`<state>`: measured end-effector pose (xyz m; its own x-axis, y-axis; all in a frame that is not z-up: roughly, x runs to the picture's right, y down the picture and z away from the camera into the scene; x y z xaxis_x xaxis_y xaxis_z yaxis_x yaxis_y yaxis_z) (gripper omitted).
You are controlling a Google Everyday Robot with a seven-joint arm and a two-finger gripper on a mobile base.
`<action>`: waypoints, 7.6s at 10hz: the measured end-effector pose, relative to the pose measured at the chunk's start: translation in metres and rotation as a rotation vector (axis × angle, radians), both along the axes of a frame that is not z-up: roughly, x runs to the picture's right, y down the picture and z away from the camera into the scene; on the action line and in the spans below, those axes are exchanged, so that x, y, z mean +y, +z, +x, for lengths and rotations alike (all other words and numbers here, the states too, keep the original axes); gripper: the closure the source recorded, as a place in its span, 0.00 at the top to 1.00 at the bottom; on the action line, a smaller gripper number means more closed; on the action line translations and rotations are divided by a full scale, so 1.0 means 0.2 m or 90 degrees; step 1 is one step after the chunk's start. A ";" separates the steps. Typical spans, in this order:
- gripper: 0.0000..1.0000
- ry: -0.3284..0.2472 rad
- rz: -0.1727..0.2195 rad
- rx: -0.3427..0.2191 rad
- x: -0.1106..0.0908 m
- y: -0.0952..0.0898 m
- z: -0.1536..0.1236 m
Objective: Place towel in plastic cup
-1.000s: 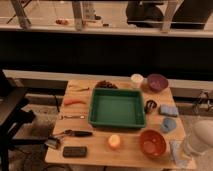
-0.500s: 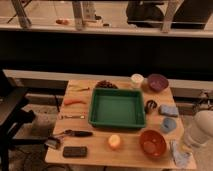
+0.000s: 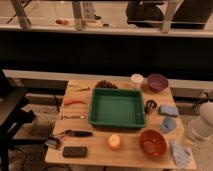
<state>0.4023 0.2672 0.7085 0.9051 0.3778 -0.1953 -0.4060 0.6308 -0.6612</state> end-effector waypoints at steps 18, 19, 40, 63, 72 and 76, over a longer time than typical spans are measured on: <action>0.80 -0.021 -0.025 -0.002 0.20 0.04 0.02; 0.80 -0.026 -0.015 -0.005 0.21 0.05 0.02; 0.05 -0.061 -0.037 -0.073 0.37 0.18 0.07; 0.00 -0.082 0.186 -0.134 -0.31 0.01 -0.20; 0.00 -0.155 0.218 -0.135 -0.43 0.11 -0.18; 0.00 -0.176 0.223 -0.133 -0.48 0.18 -0.16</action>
<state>0.3708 0.1722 0.7437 0.9870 0.1284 0.0965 -0.0735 0.8953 -0.4395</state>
